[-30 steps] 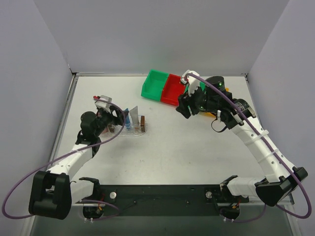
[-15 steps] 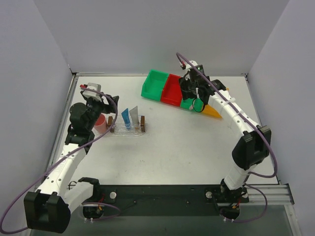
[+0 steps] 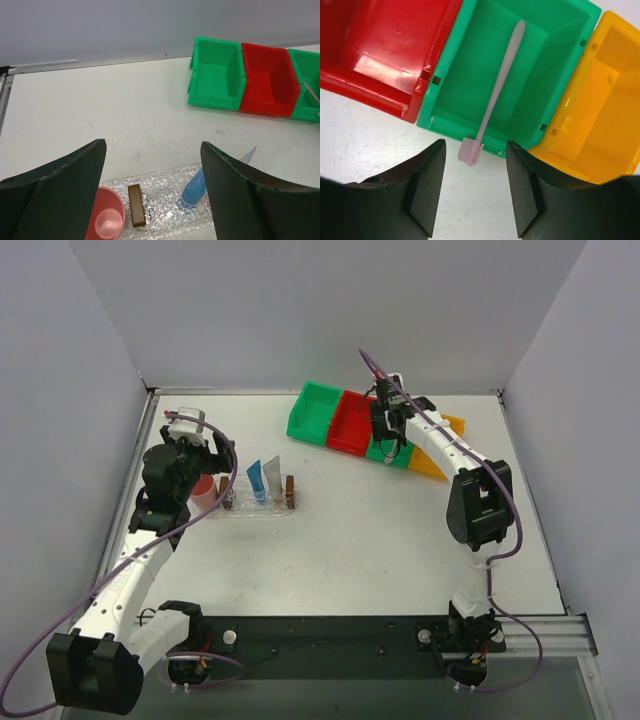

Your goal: Prepare toiletry sets of a toothbrush and toothpaste on the tray

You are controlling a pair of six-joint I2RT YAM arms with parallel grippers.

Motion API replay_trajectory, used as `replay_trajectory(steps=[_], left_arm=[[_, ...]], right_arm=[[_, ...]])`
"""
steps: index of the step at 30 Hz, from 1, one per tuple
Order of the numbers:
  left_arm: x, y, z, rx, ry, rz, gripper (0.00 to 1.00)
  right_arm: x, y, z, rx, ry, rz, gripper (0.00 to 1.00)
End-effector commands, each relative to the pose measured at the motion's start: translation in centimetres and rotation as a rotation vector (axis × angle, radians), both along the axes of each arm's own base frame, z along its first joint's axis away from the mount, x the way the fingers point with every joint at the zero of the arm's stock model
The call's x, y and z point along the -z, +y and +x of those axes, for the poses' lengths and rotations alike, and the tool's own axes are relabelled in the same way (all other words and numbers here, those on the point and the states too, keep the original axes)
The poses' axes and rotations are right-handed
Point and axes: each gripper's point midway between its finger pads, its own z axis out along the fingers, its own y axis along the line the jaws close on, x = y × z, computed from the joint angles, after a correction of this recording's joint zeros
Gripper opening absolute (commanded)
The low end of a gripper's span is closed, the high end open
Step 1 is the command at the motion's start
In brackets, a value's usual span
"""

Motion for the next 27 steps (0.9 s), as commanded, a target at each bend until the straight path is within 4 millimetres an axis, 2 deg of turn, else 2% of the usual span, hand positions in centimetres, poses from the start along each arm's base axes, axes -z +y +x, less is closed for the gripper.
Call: replay_trajectory(steps=[1, 13, 27], left_arm=[[-2.7, 0.4, 0.2, -0.017, -0.056, -0.008, 0.87], [-1.8, 0.6, 0.4, -0.029, -0.046, -0.010, 0.87], [-0.5, 0.2, 0.5, -0.014, -0.024, -0.022, 0.86]], right_arm=[[0.0, -1.2, 1.0, 0.084, -0.011, 0.008, 0.46], [4.6, -2.0, 1.6, 0.125, 0.097, 0.037, 0.43], [7.3, -2.8, 2.3, 0.171, 0.159, 0.059, 0.40]])
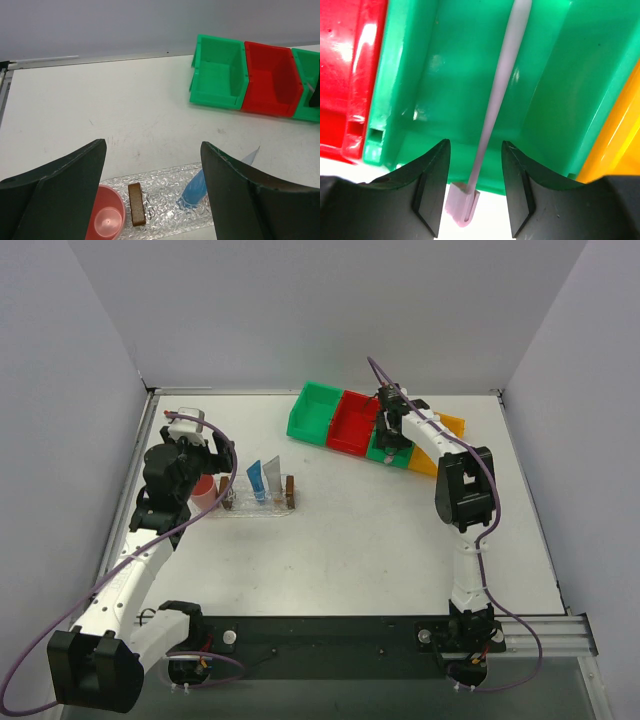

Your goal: Prepare toiletry sets of a toothbrush and toothpaste on the tray

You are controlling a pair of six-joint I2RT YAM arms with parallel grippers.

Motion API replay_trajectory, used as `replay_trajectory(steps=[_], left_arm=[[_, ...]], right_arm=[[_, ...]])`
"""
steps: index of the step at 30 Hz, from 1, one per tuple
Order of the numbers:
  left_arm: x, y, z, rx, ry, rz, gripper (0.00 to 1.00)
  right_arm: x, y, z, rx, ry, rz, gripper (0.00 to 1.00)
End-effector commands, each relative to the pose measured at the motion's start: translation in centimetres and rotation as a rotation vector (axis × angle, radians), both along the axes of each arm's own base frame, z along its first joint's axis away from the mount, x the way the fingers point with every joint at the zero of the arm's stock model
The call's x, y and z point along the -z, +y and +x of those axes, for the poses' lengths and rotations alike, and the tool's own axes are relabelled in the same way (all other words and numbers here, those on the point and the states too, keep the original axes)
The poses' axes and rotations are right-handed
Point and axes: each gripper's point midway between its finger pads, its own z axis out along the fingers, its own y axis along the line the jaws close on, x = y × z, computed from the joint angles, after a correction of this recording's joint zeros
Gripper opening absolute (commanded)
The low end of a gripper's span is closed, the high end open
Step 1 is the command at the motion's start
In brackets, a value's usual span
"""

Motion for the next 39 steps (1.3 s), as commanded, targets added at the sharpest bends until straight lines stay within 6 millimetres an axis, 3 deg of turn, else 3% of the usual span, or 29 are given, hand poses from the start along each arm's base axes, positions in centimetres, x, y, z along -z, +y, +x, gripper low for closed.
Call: replay_trajectory(steps=[1, 9, 23, 32, 39], left_arm=[[-1.1, 0.1, 0.3, -0.004, -0.042, -0.017, 0.86], [-0.6, 0.1, 0.5, -0.004, -0.036, -0.016, 0.86], [-0.6, -0.1, 0.4, 0.006, -0.041, -0.018, 0.86], [-1.1, -0.3, 0.3, 0.022, -0.056, -0.020, 0.86], [-2.1, -1.2, 0.2, 0.072, -0.082, -0.033, 0.86]], right_arm=[[-0.4, -0.5, 0.5, 0.032, 0.008, 0.024, 0.40], [0.6, -0.2, 0.6, 0.030, 0.037, 0.062, 0.29], [-0.5, 0.0, 0.7, 0.034, 0.041, 0.134, 0.09], [-4.0, 0.2, 0.4, 0.028, -0.016, 0.163, 0.00], [-8.7, -0.4, -0.3, 0.037, -0.098, 0.187, 0.00]])
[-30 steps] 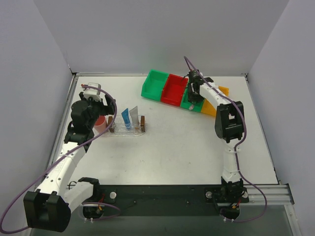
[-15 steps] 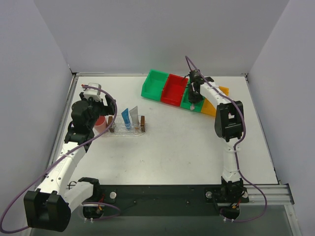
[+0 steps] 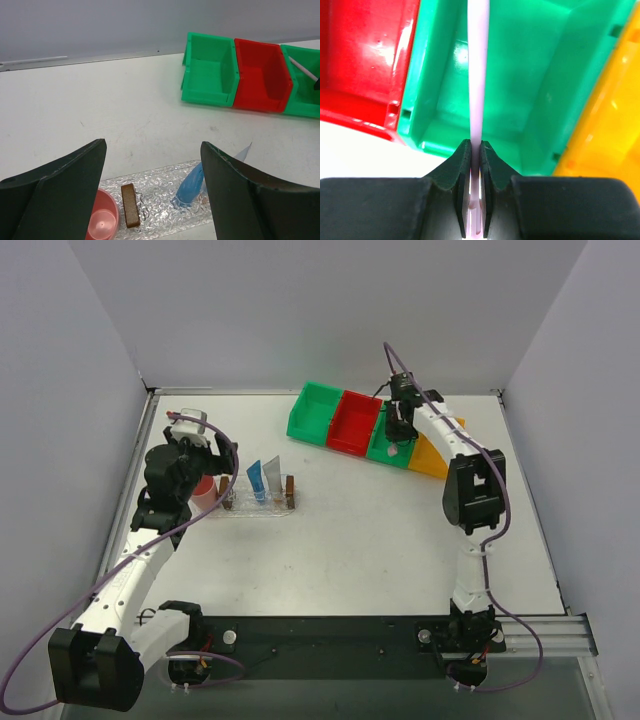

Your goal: Prepare toiletry sets of a toothbrush and toothpaste on the tray

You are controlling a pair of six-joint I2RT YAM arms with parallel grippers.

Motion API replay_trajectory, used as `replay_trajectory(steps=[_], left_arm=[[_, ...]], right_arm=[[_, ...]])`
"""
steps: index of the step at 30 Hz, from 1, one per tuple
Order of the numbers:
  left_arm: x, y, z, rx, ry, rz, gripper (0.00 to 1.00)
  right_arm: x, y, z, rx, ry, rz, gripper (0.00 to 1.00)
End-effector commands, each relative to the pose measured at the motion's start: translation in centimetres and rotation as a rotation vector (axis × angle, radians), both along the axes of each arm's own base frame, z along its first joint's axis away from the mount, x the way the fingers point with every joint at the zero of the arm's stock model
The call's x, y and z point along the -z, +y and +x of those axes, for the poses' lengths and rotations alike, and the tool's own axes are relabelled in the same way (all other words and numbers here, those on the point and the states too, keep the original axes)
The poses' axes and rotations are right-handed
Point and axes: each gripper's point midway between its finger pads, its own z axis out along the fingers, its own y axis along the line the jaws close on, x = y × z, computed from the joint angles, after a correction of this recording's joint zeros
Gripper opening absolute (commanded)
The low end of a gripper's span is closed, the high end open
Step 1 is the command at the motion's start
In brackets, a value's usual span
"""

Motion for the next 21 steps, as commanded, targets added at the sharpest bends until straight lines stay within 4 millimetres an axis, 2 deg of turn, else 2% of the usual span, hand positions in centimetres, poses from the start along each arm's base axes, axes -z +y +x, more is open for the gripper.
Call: replay_trajectory(steps=[1, 2, 3, 4, 5, 6, 7, 8, 10, 11, 14, 15, 16, 17, 18, 21], left_arm=[[-3.4, -0.8, 0.1, 0.050, -0.102, -0.022, 0.86], [-3.5, -0.9, 0.2, 0.059, -0.103, -0.012, 0.86], [-3.8, -1.3, 0.1, 0.083, -0.108, -0.006, 0.86], [-4.1, -2.2, -0.2, 0.141, -0.118, 0.001, 0.86], [-4.9, -2.7, -0.3, 0.183, -0.142, 0.029, 0.85], [-5.2, -3.3, -0.5, 0.225, -0.150, 0.038, 0.84], [-5.4, -4.6, -1.2, 0.310, -0.151, 0.041, 0.84], [-6.4, -5.1, -1.2, 0.348, -0.180, 0.073, 0.84], [-6.9, -6.7, -2.0, 0.452, -0.197, 0.112, 0.84], [-8.0, -7.2, -2.2, 0.475, -0.225, 0.140, 0.84], [-8.7, -9.6, -3.5, 0.551, -0.296, 0.299, 0.83], [-9.5, -10.3, -4.0, 0.578, -0.333, 0.345, 0.83], [-8.6, -11.5, -4.7, 0.643, -0.318, 0.403, 0.83], [-8.9, -12.1, -5.1, 0.682, -0.325, 0.418, 0.83], [-9.9, -12.6, -5.2, 0.696, -0.343, 0.430, 0.83], [-9.4, -14.3, -6.0, 0.785, -0.361, 0.510, 0.84]], right_arm=[[-6.9, -0.7, -1.1, 0.025, -0.105, 0.042, 0.00], [-7.3, -1.0, -1.3, 0.030, -0.110, 0.046, 0.00], [-8.7, -0.9, -1.7, 0.023, -0.128, 0.076, 0.00], [-8.6, -0.6, -2.5, 0.011, -0.111, 0.113, 0.00], [-10.0, -0.4, -2.9, -0.004, -0.132, 0.148, 0.00], [-10.6, -0.1, -3.3, -0.022, -0.133, 0.183, 0.00], [-11.2, 1.4, -4.1, -0.078, -0.117, 0.267, 0.00], [-12.1, 1.7, -4.8, -0.098, -0.116, 0.317, 0.00], [-13.3, 3.7, -6.4, -0.182, -0.080, 0.441, 0.00], [-14.8, 5.6, -7.7, -0.281, -0.055, 0.555, 0.00], [-16.8, 8.3, -11.5, -0.457, 0.025, 0.702, 0.00], [-17.1, 8.8, -12.6, -0.484, 0.050, 0.725, 0.00], [-17.2, 9.1, -13.4, -0.512, 0.060, 0.741, 0.00], [-18.1, 9.5, -14.5, -0.557, 0.052, 0.762, 0.00], [-17.8, 9.8, -15.4, -0.598, 0.058, 0.756, 0.00], [-18.9, 10.4, -17.5, -0.689, 0.038, 0.774, 0.00]])
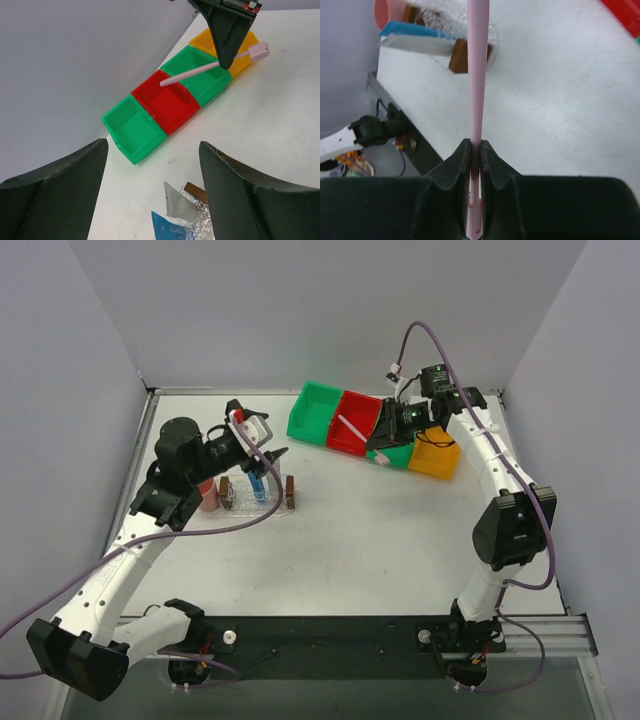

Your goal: Prepare toiletry sets of a toothbrush and toothpaste on the tray

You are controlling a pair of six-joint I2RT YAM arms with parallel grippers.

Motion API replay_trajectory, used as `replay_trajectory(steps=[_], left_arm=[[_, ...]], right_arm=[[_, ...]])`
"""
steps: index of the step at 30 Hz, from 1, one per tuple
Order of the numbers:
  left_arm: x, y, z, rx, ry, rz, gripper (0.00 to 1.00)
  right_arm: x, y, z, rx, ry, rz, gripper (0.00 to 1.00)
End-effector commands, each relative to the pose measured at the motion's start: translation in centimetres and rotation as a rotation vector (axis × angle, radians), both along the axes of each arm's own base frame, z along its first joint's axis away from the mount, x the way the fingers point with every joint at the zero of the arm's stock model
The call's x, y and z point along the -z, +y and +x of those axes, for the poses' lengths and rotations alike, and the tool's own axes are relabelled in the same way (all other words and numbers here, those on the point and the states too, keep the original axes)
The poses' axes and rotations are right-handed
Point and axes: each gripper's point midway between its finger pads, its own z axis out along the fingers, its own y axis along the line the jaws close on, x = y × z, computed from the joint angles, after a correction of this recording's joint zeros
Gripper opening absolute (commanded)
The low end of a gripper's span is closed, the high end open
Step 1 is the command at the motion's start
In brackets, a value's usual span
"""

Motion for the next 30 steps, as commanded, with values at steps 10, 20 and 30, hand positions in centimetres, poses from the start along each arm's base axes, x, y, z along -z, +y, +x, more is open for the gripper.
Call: replay_trajectory(steps=[10, 20, 30], left_arm=[[1.3, -6.2, -2.4, 0.292, -0.203, 0.389, 0.85], [1.8, -9.2, -1.5, 0.290, -0.257, 0.523, 0.85], [4.3, -10.9, -0.7, 0.258, -0.299, 0.617, 0.73]], right_arm=[[-7.6, 4.4, -10.5, -0.351, -0.063, 0.258, 0.00], [-7.0, 5.8, -12.0, -0.401, -0.035, 0.253, 0.00], [-7.4, 6.6, -12.8, -0.437, -0.027, 0.271, 0.00]])
